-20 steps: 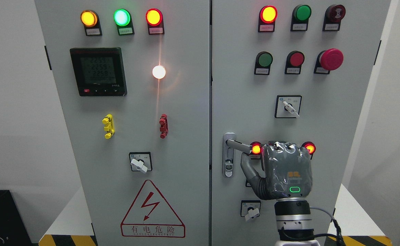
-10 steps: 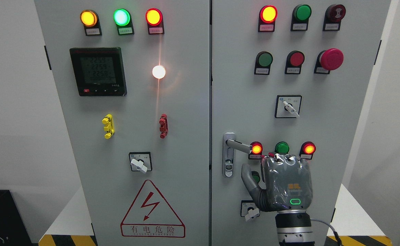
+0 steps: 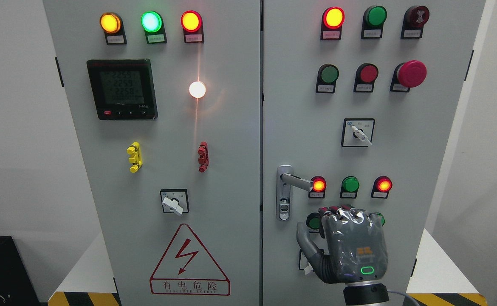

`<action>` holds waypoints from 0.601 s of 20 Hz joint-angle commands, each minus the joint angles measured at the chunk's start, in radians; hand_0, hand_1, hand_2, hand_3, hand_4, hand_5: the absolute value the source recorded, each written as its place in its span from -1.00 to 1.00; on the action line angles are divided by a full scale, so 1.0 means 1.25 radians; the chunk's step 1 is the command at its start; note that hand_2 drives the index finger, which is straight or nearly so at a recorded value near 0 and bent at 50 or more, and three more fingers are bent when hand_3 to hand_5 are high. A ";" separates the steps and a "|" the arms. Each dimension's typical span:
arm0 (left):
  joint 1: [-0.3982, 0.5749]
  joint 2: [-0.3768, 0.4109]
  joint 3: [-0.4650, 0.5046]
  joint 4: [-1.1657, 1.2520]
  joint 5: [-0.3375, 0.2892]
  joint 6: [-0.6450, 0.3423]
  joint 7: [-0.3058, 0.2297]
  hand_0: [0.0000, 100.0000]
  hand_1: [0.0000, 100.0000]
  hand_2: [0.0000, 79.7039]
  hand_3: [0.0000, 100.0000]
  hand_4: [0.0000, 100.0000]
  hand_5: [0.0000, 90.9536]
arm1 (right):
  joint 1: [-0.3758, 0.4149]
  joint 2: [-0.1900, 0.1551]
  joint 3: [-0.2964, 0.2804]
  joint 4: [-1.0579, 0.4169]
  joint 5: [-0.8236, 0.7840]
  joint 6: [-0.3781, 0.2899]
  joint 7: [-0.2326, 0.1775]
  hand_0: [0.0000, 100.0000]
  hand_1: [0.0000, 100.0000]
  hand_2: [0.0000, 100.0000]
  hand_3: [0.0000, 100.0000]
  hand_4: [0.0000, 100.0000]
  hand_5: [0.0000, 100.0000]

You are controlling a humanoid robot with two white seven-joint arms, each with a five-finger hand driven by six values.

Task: Release door handle
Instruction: 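Open the right hand and lower it off the latch handle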

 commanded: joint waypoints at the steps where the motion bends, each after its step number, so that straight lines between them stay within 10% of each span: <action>1: 0.000 0.000 0.000 0.001 0.000 0.002 -0.001 -0.76 0.11 -1.00 -1.00 -1.00 -1.00 | 0.044 -0.002 -0.070 -0.066 -0.023 -0.045 -0.003 0.08 -0.39 0.05 0.45 0.36 0.53; 12: 0.000 0.000 0.000 -0.001 0.000 0.001 -0.001 -0.76 0.11 -1.00 -1.00 -1.00 -1.00 | 0.081 -0.001 -0.282 -0.102 -0.223 -0.296 -0.011 0.05 -0.46 -0.50 -0.44 -0.45 -0.25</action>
